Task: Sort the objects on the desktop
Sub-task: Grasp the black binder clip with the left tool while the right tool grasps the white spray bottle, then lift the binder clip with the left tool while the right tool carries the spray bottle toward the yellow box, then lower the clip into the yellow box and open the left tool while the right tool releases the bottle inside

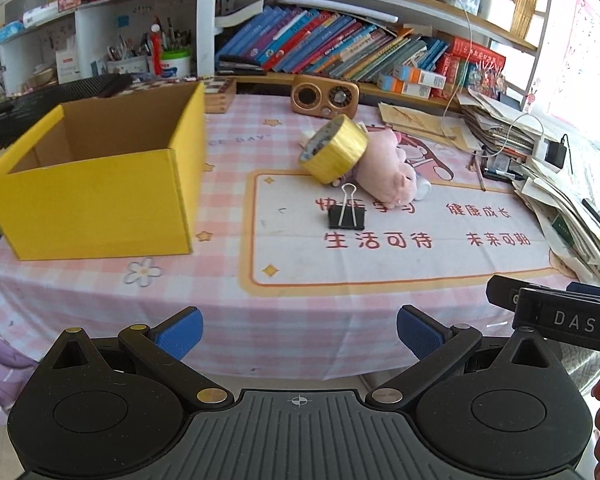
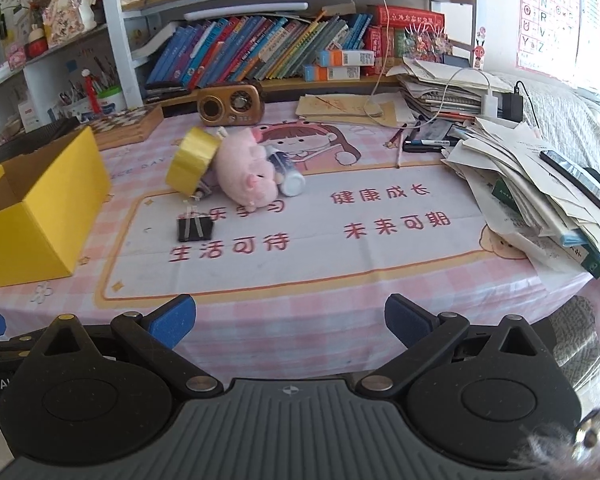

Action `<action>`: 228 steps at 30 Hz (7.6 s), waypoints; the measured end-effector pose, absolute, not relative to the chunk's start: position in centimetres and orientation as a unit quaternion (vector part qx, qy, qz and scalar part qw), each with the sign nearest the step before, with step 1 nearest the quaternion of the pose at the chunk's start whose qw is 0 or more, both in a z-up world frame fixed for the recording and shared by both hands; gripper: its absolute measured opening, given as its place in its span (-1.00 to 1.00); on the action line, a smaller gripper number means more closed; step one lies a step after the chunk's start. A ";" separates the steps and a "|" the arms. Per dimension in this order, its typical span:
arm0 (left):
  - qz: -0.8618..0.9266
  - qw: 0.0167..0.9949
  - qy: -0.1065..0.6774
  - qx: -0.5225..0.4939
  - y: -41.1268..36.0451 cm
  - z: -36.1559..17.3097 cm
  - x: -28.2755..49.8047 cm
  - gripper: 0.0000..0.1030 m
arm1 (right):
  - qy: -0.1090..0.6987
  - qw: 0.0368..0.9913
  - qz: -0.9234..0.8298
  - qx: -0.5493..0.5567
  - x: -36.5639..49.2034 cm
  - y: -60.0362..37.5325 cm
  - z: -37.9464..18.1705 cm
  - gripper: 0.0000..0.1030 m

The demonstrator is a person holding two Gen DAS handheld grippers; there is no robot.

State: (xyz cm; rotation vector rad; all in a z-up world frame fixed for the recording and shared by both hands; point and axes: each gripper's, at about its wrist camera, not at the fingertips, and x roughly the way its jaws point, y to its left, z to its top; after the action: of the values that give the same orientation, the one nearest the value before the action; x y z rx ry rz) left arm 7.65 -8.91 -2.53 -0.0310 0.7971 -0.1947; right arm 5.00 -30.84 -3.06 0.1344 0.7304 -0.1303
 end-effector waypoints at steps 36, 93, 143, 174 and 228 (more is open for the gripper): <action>-0.021 0.915 0.403 -0.011 -18.2 -7.3 21.3 0.26 | 0.379 0.922 0.063 0.040 18.5 -39.7 -5.4 0.26; -0.021 0.927 0.368 -0.070 -15.1 -2.5 17.9 -0.25 | 0.430 0.895 0.116 -0.012 33.9 -37.7 -9.9 -0.41; -0.082 0.936 0.334 -0.069 -4.3 -0.5 7.2 -0.25 | 0.387 0.912 0.123 0.061 9.7 -26.6 -2.3 -0.41; -0.050 0.944 0.315 -0.088 6.7 -0.4 -0.4 -0.25 | 0.388 0.906 0.168 0.026 2.7 -14.4 -1.9 -0.41; -0.004 0.952 0.288 -0.103 10.8 1.1 4.5 -0.26 | 0.360 0.894 0.268 0.006 8.5 -9.1 0.5 -0.41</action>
State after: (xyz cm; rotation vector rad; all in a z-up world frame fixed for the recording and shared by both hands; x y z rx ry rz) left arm 4.54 10.77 1.07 -0.2088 0.5860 -0.0073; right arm 8.49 -9.13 0.50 0.0117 0.7467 0.5555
